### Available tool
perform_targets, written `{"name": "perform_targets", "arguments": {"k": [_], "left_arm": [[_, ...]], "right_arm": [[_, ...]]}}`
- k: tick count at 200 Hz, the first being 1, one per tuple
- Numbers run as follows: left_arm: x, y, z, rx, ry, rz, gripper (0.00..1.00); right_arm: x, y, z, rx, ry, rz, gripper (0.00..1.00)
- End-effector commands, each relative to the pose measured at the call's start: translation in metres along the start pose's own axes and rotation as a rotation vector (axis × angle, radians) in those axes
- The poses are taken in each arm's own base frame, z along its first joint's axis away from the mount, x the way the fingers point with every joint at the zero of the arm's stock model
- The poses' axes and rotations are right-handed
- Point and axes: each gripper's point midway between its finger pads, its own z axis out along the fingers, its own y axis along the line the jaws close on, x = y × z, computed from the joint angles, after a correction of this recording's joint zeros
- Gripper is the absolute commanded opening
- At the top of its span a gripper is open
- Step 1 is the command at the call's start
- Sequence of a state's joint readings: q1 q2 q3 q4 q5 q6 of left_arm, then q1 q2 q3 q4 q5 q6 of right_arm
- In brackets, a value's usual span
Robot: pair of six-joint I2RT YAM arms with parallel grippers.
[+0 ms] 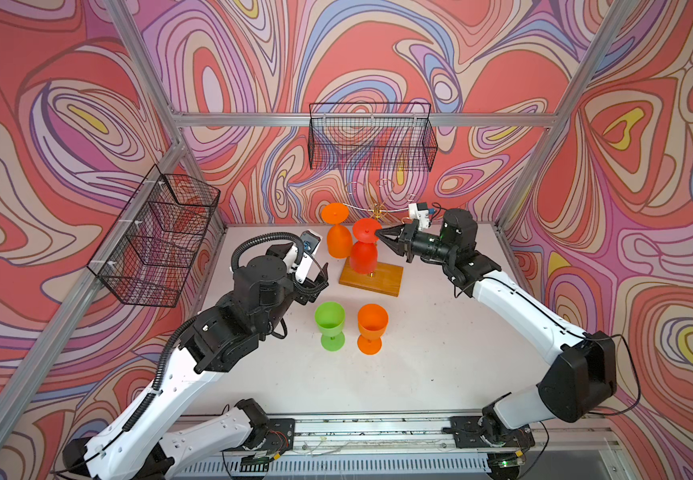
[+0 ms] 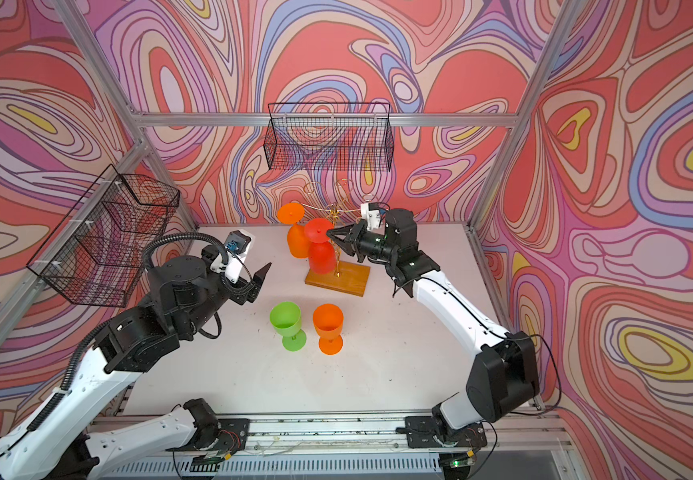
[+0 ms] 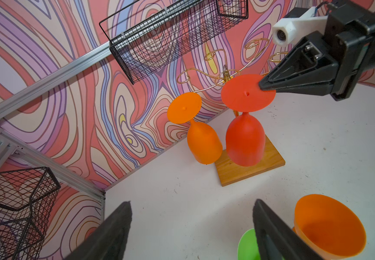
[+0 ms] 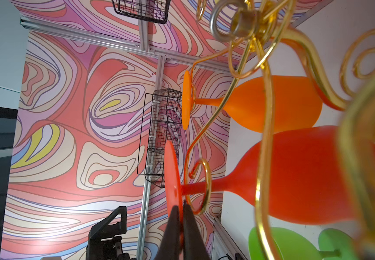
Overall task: Take the wine glass off the wine glass rack
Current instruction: Pick up the wine glass from the wine glass rack.
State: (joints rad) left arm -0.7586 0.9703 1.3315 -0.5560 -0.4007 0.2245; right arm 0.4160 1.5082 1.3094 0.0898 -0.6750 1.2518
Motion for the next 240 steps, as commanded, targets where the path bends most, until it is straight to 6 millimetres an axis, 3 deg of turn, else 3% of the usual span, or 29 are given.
{"name": "perform_targets", "arguments": {"k": [1, 146, 240], "left_arm": [[0.003, -0.001, 0.002, 0.003, 0.006, -0.003, 0.85], [0.007, -0.003, 0.002, 0.016, 0.023, 0.000, 0.95], [0.005, -0.004, 0.004, 0.022, 0.020, 0.005, 0.95]], "right_arm": [[-0.001, 0.020, 0.004, -0.059, 0.006, -0.036, 0.00], [-0.015, 0.022, 0.016, -0.054, -0.021, -0.079, 0.00], [-0.017, 0.026, 0.003, -0.015, -0.070, -0.073, 0.00]]}}
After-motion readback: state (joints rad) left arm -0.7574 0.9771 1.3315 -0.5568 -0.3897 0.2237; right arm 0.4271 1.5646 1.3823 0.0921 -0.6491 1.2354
